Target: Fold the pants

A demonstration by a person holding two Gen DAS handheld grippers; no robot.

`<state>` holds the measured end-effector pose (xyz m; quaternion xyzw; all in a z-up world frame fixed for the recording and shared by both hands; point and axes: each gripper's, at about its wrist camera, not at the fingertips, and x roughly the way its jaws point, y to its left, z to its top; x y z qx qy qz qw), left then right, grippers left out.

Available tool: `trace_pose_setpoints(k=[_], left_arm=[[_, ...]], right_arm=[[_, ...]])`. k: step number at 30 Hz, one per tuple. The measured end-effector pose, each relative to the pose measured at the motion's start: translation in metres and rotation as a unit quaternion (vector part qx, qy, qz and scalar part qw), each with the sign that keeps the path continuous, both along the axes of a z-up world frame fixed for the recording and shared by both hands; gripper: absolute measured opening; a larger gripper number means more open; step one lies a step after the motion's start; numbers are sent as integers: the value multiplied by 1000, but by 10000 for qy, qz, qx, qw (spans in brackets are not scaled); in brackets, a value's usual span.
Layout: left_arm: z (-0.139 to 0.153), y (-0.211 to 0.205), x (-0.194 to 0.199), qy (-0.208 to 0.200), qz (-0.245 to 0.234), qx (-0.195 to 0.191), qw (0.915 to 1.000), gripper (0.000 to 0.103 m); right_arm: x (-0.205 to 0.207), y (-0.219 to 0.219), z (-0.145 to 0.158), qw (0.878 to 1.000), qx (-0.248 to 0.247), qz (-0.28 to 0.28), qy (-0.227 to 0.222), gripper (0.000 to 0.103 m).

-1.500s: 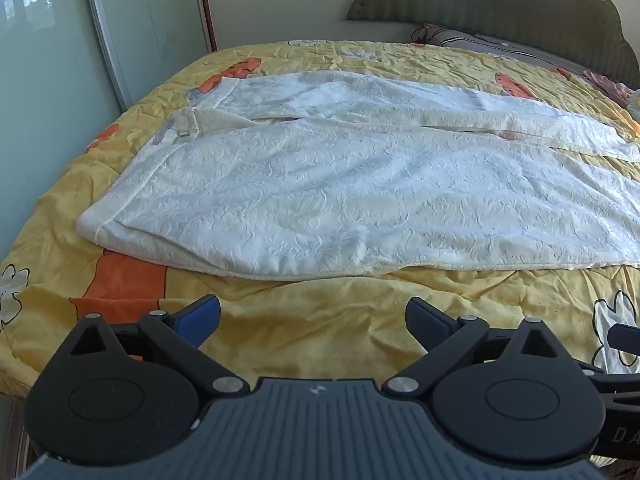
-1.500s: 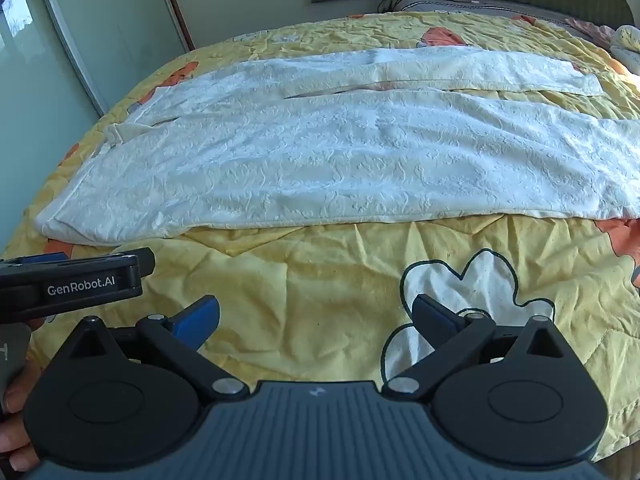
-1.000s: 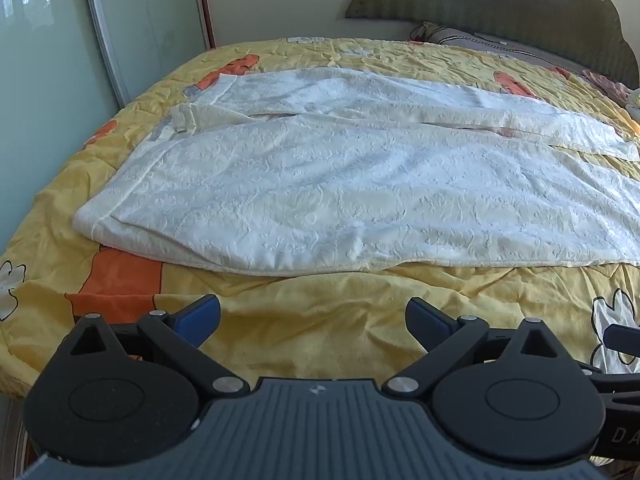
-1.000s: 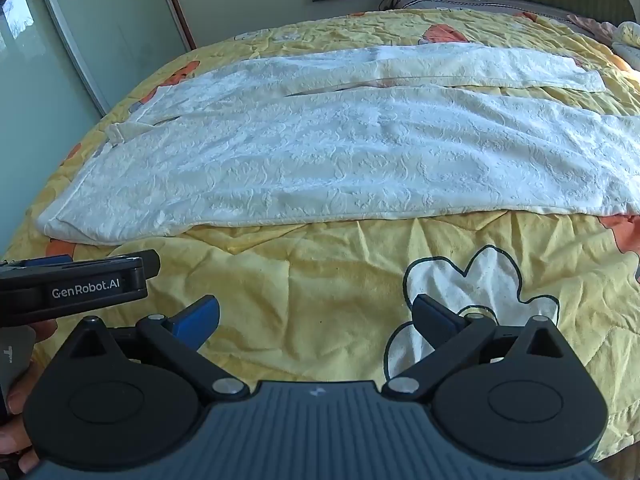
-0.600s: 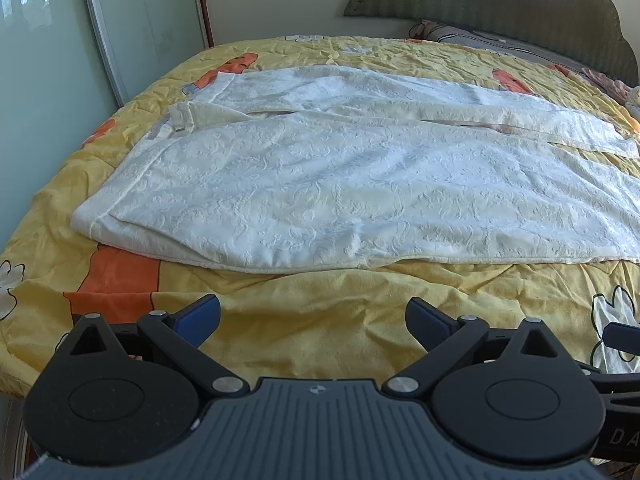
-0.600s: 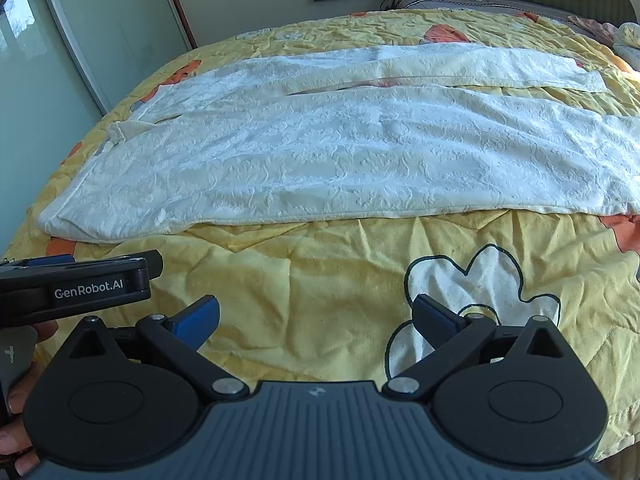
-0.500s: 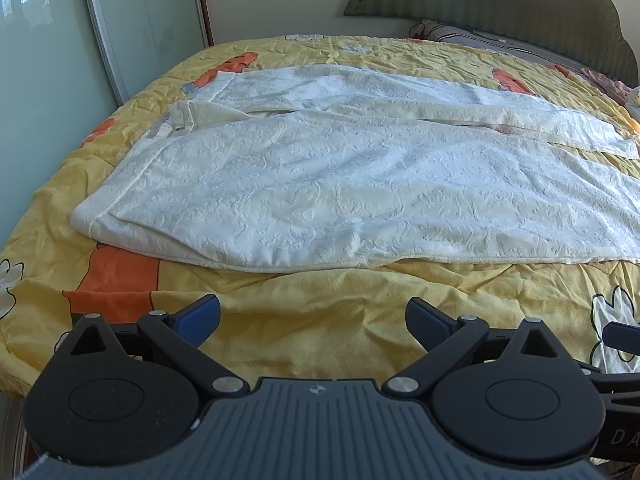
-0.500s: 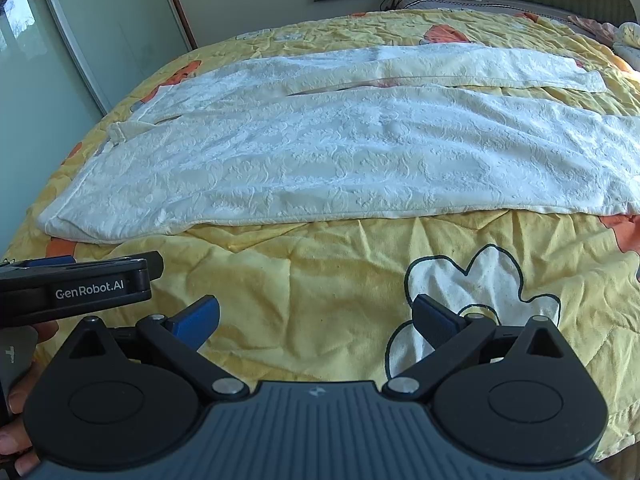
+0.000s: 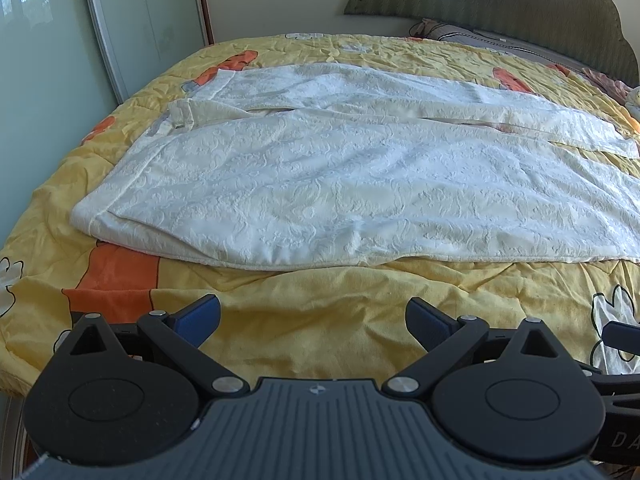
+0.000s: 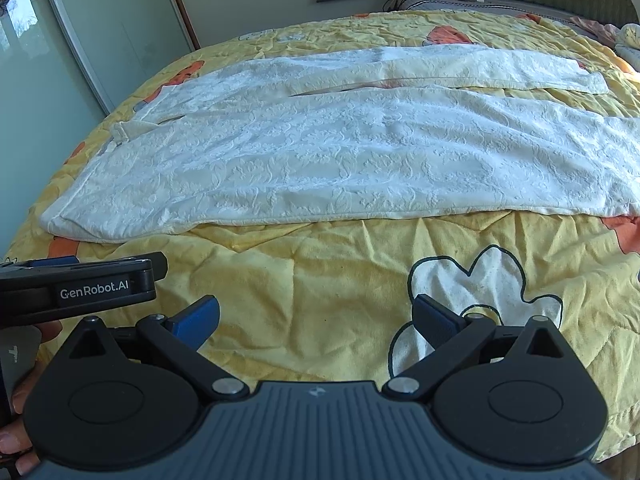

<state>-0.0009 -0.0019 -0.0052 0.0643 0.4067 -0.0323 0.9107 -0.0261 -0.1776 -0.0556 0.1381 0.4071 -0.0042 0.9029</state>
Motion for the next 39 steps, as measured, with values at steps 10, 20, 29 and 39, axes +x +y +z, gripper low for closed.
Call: trace_pose_setpoints(k=[10,20,29,39], left_arm=[[-2,0,0,6,2,-4,10000,101],[-2,-1,0,-10,1,-9,10000,100],[-2,-1,-1,-3,-3,-13,10000,100],[-4,-3,1,23,-2,12,10000,100]], right_arm=[[0,0,0,10000,1,1,-13,103],[0,0,0,10000,7,11,-13,103],[1,0,0,10000,35,24,-10,103],[3,1,0,9999,54,102,-36,103]])
